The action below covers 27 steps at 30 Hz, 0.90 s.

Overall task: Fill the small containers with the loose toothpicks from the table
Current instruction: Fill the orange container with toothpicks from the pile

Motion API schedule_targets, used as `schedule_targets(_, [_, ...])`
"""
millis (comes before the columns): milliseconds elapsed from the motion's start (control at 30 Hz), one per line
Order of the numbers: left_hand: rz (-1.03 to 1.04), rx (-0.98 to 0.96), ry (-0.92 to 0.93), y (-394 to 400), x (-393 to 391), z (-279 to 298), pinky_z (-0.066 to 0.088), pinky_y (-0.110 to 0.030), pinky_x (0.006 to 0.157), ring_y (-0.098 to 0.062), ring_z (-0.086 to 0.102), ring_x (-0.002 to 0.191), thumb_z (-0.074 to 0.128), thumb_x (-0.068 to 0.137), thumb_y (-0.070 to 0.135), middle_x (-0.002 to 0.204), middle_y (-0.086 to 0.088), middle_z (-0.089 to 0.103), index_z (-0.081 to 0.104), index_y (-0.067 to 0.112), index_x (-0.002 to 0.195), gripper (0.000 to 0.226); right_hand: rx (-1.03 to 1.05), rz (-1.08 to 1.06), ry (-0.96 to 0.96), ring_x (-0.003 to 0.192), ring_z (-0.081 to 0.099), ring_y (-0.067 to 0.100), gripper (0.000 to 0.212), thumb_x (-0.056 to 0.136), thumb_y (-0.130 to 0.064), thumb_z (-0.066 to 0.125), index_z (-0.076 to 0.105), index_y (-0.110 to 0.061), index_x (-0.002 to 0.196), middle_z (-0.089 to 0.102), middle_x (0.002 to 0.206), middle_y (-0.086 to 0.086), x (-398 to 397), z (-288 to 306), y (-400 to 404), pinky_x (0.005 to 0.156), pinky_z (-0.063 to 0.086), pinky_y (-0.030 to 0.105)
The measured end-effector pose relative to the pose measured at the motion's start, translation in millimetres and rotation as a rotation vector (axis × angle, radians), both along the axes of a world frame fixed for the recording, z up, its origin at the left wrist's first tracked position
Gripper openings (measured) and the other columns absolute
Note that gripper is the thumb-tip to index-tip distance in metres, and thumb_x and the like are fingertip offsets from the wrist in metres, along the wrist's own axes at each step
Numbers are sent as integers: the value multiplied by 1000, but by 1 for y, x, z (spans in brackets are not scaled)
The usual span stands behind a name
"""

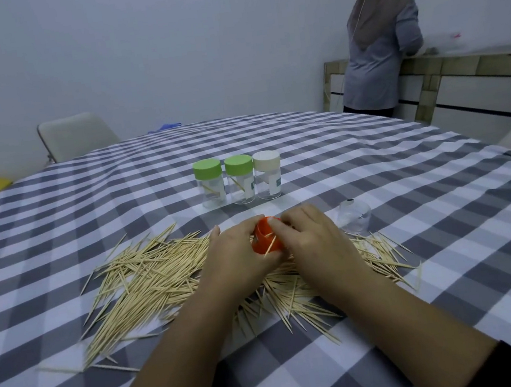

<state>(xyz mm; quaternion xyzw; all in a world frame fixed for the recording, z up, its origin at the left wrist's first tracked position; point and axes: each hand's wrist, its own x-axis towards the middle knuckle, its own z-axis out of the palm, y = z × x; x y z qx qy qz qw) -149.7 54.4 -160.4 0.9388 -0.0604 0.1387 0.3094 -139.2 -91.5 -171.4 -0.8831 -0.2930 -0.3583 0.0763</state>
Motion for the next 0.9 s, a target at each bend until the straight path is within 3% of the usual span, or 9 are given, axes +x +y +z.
schedule_targets(100, [-12,-18,-35,0,2,0,8,-42,119,-7,53,116,68,77,47,121,13,62,48,34,133,61,87,137,181,108,55,25,47,85,-14,40,56,-3,127,61,116,12,1,1,0,92,49,34])
schedule_targets(233, [6,-31,-1,0,2,-2,6,-40,119,-7,52,117,69,77,49,122,12,62,46,32,134,64,251,273,401,136,28,12,66,81,2,35,35,-15,145,35,149,4,-2,4,-3,112,24,30])
schedule_targets(333, [39,-36,18,0,-1,-1,7,-42,119,-11,44,126,71,75,54,128,11,59,46,30,136,71,423,253,457,137,23,4,70,82,7,36,32,-23,145,32,151,-2,-3,10,-8,114,20,26])
schedule_targets(400, [75,-60,49,0,-2,2,11,-45,118,-16,35,133,72,74,53,131,10,57,45,30,138,73,469,158,425,132,30,3,66,84,6,39,37,-23,143,40,146,-2,-1,13,-13,112,24,27])
schedule_targets(467, [95,-93,68,1,-2,2,18,-48,116,-18,32,134,73,74,52,131,8,57,45,30,137,73,332,-59,436,130,34,10,54,90,-6,39,41,-24,141,45,141,-4,2,17,-22,107,23,36])
schedule_targets(567, [105,-117,56,2,-1,1,21,-49,115,-15,41,126,73,73,53,127,7,59,47,29,135,71,20,-329,656,133,28,18,46,96,-32,39,38,-27,142,41,144,-3,5,17,-32,107,18,42])
schedule_targets(700, [126,-96,59,4,0,-1,12,-48,117,-22,31,134,71,74,55,128,8,58,47,31,135,70,-112,-369,714,134,24,21,59,93,-53,40,30,-26,145,36,145,0,4,13,-29,108,17,44])
schedule_targets(900, [135,-73,62,4,-1,1,6,-45,117,-21,31,135,70,74,57,131,8,57,45,32,136,71,-165,-400,629,130,28,22,52,96,-49,37,36,-24,142,39,140,1,4,9,-24,103,22,42])
